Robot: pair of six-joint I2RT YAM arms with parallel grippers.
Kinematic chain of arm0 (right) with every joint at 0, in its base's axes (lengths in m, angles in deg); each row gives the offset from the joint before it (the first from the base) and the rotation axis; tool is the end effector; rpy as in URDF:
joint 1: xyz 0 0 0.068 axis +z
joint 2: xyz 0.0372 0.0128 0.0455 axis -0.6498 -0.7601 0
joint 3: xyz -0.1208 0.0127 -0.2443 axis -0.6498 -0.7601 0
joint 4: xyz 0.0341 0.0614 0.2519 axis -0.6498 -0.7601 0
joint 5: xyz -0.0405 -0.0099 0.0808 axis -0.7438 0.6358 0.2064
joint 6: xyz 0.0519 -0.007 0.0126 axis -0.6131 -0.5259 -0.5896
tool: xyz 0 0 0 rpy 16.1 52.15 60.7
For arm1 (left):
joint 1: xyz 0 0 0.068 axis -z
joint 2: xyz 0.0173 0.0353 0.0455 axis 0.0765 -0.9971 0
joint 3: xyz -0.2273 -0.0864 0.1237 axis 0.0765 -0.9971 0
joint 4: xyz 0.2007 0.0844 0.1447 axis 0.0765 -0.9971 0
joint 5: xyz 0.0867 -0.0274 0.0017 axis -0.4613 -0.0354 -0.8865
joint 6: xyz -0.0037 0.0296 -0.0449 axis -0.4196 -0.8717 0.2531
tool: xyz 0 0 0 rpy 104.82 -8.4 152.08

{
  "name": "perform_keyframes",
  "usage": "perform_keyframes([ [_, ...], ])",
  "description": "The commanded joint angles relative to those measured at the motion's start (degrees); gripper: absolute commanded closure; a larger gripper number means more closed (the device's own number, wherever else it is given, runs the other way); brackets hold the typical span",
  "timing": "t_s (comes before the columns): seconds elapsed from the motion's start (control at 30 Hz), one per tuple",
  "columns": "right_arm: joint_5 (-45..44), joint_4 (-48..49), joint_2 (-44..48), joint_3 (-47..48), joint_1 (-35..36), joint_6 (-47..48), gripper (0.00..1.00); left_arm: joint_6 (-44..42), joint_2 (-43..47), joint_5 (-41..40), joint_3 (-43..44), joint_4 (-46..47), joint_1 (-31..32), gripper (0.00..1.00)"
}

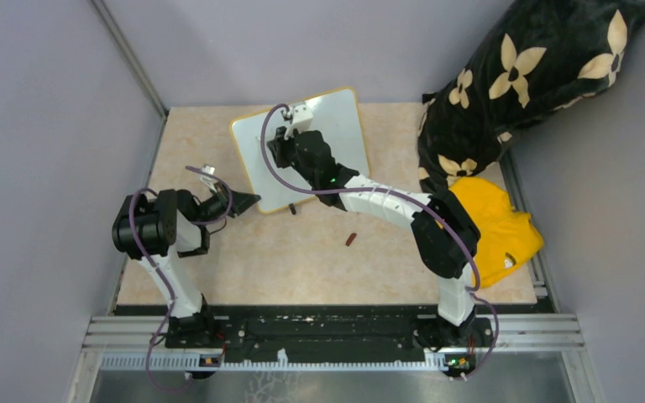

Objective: Write a sentence on the whiteboard

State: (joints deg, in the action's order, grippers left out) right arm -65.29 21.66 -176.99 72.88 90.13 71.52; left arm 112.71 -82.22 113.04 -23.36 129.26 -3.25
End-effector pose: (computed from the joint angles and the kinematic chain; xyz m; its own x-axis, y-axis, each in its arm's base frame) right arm 0.3060 0.3479 0.3066 -0.2128 0.1614 -0.9637 -0.5694 0.7810 0.2565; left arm 0.2898 0.0089 0.1172 -0.5096 -0.4109 -0.7559 0.5514 0.5184 -0.6536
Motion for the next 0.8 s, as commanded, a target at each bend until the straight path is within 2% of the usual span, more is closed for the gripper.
perform_keyframes([
  [0.0, -0.1, 0.7, -0.2, 2.3, -0.4, -0.8, 1.0, -0.4, -0.1, 0.0, 0.6, -1.1, 0.2, 1.0],
  [0.53, -3.0, 3.0, 4.2, -6.2, -0.5, -1.5, 1.0, -0.5, 0.0, -0.3, 0.5, -1.1, 0.2, 1.0],
  [0.77, 0.4, 6.5, 6.8, -7.4, -0.5, -2.5, 1.0, -0.5, 0.1, -0.2, 0.4, -0.7, 0.2, 1.0],
])
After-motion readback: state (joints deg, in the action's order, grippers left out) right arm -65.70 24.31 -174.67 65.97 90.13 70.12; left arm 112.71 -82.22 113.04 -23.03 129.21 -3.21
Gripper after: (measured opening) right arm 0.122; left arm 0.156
